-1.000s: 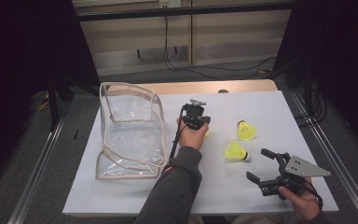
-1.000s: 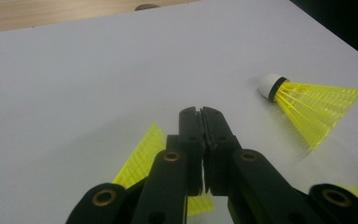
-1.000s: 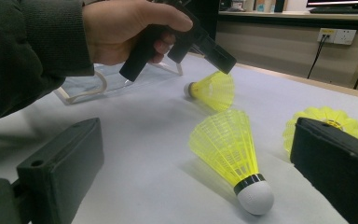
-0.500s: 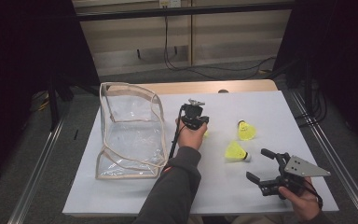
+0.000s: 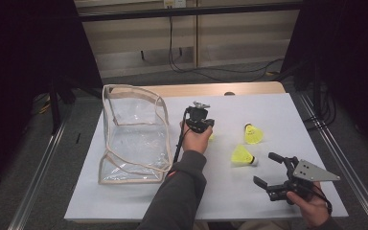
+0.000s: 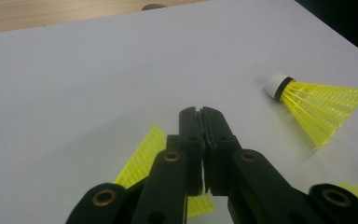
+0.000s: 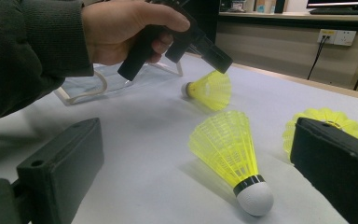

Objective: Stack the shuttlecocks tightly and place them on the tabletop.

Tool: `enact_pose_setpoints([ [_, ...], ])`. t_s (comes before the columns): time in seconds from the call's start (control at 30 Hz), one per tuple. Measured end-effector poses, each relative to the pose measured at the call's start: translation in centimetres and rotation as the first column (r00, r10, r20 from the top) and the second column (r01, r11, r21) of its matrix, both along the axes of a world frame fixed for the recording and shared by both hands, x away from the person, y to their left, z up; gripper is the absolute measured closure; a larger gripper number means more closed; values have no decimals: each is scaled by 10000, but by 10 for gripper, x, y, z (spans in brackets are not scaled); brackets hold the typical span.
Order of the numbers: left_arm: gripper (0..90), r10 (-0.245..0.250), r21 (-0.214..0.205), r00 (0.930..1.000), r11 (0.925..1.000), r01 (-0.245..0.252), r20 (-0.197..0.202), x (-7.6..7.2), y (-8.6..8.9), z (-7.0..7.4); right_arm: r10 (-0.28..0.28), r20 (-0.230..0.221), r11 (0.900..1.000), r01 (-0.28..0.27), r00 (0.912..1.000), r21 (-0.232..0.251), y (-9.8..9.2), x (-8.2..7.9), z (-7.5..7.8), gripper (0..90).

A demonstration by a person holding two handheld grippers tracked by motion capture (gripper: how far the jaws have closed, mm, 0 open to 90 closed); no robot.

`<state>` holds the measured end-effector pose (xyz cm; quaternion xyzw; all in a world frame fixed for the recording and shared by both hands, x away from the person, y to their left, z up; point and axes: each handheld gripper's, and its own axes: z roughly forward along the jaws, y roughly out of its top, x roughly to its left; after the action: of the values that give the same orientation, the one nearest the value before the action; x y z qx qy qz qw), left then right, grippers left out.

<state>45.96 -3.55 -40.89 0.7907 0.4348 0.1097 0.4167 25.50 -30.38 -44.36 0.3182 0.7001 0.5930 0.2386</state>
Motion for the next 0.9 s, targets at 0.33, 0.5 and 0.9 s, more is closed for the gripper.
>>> enact_pose_setpoints([
  [0.33,873,60,10,10000,10000,-60,-59,0,1,0,1,-19,10000,-1,10000,-5,0,0,0,22],
  [0.5,873,144,27,9999,9999,-144,-60,0,3,-1,6,30,10000,-6,10000,-14,-1,0,0,22],
  [0.9,873,213,103,9998,9997,-212,-60,0,5,0,5,62,10000,-5,10000,-27,0,0,1,22],
])
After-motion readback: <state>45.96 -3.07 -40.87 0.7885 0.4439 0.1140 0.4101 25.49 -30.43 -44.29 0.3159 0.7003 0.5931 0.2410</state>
